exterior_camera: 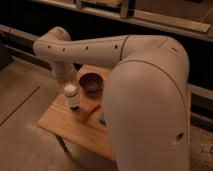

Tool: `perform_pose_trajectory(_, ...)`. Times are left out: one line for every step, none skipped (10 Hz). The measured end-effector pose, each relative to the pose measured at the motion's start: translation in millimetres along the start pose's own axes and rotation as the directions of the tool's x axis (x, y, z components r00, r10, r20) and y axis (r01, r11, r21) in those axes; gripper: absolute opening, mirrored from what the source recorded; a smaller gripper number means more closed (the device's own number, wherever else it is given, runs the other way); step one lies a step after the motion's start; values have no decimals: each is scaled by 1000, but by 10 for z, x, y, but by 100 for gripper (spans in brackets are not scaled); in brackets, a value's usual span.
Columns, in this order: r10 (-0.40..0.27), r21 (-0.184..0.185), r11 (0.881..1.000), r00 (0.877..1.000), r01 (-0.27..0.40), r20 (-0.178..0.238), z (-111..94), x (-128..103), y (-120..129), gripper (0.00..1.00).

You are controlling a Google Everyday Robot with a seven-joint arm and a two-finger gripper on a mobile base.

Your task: Place the ceramic cup over the eraser

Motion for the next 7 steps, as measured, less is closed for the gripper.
perform_pose_trajectory(-1,3,1000,1000,1,-4,30,-4,14,0)
perform_pose_trajectory(-6,6,1000,1000,6,-5,62,-19,39,0)
perform_pose_trajectory(-12,6,1000,1000,12,-6,98,-37,85,0)
perform_pose_trajectory(-16,3,1000,1000,16,-5,126,-53,116,0)
perform_pose_trajectory(-25,-2,1000,1000,25,-6,178,-72,164,0)
perform_pose_trajectory(-30,-2,1000,1000,30,-9,212,-79,182,0)
perform_pose_trajectory(-34,-2,999,999,34,-14,265,-90,187,0)
